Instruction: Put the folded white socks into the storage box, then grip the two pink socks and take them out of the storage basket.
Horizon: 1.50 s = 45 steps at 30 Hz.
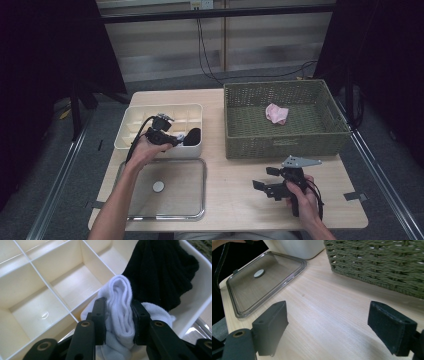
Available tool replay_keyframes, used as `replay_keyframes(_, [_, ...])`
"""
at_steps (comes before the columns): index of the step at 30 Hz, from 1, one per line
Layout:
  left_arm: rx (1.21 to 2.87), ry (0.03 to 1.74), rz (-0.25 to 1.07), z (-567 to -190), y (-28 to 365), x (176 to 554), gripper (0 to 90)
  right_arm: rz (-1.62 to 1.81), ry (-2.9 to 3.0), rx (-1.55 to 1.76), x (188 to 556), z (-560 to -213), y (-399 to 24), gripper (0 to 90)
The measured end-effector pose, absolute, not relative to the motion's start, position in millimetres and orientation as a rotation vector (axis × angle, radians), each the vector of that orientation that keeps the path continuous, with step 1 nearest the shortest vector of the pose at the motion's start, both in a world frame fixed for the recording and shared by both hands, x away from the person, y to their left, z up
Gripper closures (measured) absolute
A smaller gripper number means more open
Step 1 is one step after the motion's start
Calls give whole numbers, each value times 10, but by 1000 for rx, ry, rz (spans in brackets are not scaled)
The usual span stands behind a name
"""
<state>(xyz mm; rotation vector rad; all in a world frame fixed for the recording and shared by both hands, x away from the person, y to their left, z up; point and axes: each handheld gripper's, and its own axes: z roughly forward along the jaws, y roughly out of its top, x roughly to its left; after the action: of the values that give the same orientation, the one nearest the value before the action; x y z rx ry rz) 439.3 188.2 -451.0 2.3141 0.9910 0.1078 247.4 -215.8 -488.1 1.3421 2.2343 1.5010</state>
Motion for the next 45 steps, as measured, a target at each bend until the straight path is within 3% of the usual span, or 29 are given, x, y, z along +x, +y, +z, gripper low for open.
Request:
replay_keyframes(11, [2207,1014,141,-4490,1982,4335,514,1505,2236,1350,2504,-4889,-2155,158])
replay_keyframes(14, [2179,1039,183,-4455,2020,4316,384,1505,2231,1362,2520,-4891,-2163,160])
replay_keyframes(22, [2111,1058,212,-4393,2170,4197,267,1499,2232,1351,2499,-4887,-2164,159])
replay_keyframes(30, [2076,1049,240,-4340,2236,4028,194,1488,2224,1359,2499,-4887,-2182,158])
replay_keyframes(45, [2051,1018,324,-4282,2310,3700,222,1450,2204,1399,2553,-4885,-2180,169])
